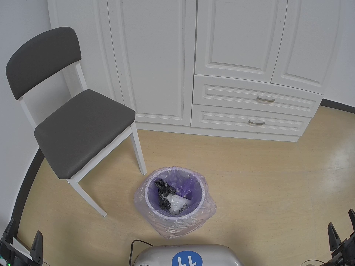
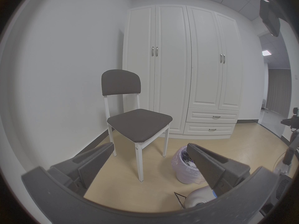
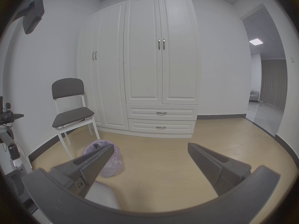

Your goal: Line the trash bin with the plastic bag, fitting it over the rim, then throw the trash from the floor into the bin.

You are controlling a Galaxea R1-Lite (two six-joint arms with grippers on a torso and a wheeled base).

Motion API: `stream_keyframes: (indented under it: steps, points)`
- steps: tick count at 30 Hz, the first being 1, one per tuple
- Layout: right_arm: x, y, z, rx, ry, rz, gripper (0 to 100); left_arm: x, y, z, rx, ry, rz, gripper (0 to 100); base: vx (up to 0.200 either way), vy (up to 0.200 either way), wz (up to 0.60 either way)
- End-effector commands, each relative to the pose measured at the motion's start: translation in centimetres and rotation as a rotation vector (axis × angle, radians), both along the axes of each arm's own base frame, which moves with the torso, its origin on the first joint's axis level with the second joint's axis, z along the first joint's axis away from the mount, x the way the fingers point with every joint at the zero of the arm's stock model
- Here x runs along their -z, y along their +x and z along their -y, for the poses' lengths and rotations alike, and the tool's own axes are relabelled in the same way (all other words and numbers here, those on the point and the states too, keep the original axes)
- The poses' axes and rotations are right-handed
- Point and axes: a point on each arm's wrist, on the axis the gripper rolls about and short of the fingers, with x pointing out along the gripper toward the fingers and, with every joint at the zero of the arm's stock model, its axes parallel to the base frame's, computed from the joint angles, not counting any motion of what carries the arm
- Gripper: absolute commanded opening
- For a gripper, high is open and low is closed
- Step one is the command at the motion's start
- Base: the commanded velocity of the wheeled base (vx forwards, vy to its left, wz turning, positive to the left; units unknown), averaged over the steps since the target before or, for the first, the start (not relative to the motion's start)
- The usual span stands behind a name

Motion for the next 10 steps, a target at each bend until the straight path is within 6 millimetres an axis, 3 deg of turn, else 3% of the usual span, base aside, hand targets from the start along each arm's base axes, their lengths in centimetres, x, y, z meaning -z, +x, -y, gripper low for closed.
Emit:
stream_keyframes:
  steps: [1,10]
  points:
    - [0.52,0.01,0.0,-0.001,0.0,-0.001,100,0.52,0.01,0.0,-0.001,-0.001,-0.001,100,0.0,0.0,0.0]
    - [0.54,0.01,0.0,-0.001,-0.002,-0.003,100,0.52,0.01,0.0,-0.001,-0.001,-0.001,100,0.0,0.0,0.0]
